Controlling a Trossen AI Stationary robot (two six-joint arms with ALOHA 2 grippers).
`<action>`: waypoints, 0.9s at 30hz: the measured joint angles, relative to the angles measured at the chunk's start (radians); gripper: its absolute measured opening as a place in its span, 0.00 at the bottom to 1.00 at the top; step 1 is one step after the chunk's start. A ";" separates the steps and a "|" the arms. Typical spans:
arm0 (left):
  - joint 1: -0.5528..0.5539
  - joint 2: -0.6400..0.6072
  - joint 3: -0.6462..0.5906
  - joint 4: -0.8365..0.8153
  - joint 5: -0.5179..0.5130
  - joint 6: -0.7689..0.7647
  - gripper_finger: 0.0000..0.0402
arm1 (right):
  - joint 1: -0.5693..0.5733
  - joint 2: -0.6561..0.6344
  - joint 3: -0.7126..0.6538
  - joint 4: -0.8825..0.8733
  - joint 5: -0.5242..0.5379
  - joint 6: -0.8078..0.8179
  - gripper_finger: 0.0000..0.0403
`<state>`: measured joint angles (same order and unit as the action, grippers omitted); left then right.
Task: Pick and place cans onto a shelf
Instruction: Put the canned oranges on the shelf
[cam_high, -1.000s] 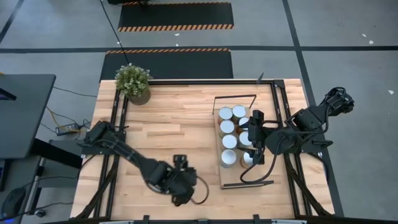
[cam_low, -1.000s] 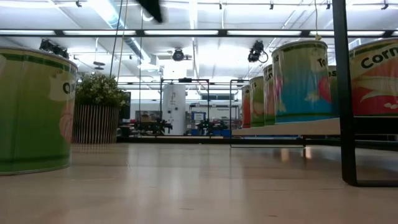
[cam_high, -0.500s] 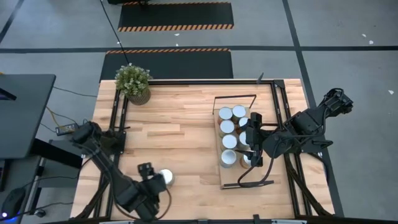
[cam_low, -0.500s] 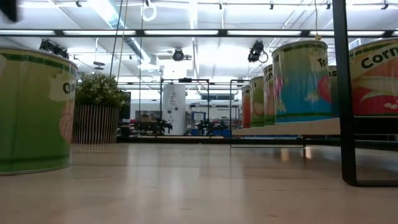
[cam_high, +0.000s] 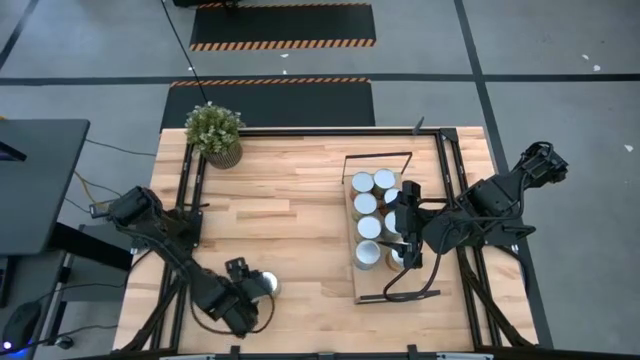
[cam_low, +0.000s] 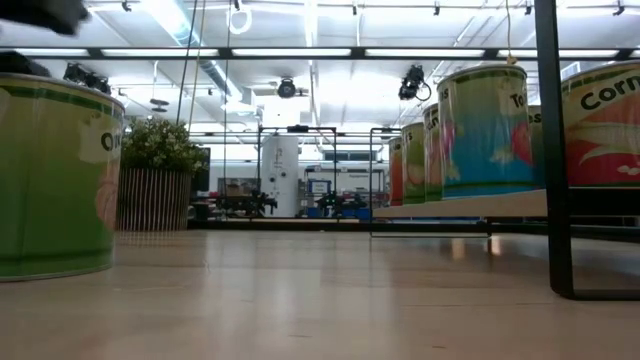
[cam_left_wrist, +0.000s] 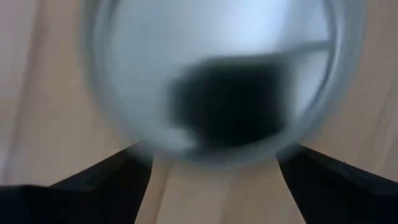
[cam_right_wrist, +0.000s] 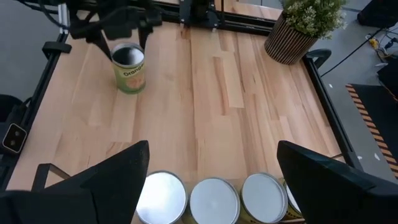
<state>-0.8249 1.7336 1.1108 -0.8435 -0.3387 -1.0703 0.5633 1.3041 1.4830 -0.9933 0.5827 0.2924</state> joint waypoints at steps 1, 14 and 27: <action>0.014 0.000 -0.018 0.049 -0.001 0.027 0.86 | 0.000 0.000 0.000 -0.001 0.000 0.000 0.90; 0.167 0.000 -0.088 0.404 0.020 0.242 0.81 | -0.001 0.000 0.000 -0.001 0.000 0.002 0.90; 0.239 0.000 -0.088 0.670 -0.020 0.396 0.72 | 0.000 0.000 0.000 -0.002 0.000 0.000 0.90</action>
<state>-0.5860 1.7336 1.0229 -0.1738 -0.3584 -0.6745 0.5629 1.3041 1.4830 -0.9955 0.5825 0.2929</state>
